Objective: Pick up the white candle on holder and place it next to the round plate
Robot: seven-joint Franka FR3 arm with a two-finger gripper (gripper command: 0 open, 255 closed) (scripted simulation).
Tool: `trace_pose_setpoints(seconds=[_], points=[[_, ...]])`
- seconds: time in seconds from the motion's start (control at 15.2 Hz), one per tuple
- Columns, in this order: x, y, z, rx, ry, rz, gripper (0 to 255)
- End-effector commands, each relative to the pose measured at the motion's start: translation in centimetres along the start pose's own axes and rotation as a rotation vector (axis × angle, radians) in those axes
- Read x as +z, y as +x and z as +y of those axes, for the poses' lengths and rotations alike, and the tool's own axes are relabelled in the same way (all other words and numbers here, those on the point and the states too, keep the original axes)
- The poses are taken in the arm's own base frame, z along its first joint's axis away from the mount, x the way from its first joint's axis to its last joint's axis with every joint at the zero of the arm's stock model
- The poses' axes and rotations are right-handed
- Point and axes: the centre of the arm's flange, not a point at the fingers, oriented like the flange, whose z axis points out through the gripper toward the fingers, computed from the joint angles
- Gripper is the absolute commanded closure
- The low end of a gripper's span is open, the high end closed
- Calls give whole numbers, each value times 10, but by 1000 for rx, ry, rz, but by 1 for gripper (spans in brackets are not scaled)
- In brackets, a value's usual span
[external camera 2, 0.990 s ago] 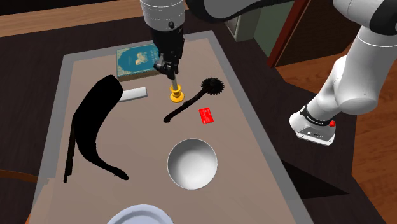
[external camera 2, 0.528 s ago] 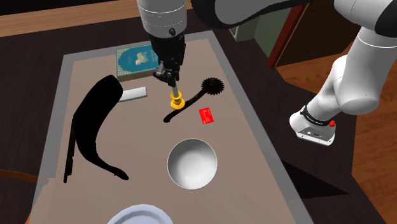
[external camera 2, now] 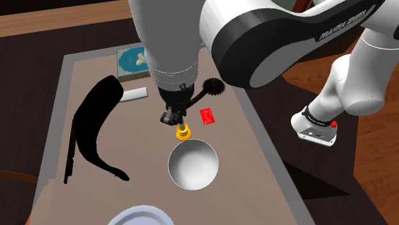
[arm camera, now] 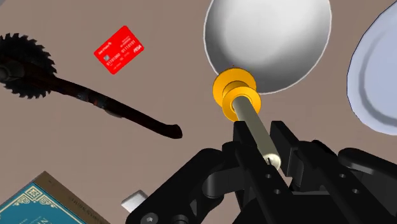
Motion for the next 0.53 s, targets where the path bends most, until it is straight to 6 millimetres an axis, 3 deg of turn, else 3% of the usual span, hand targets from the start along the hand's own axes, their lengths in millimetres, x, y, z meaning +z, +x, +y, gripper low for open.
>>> trace_pose_setpoints(seconds=[0.0,0.46], points=[[5,-12,-19,1,0,1,255],[32,-59,-94,1,0,1,255]])
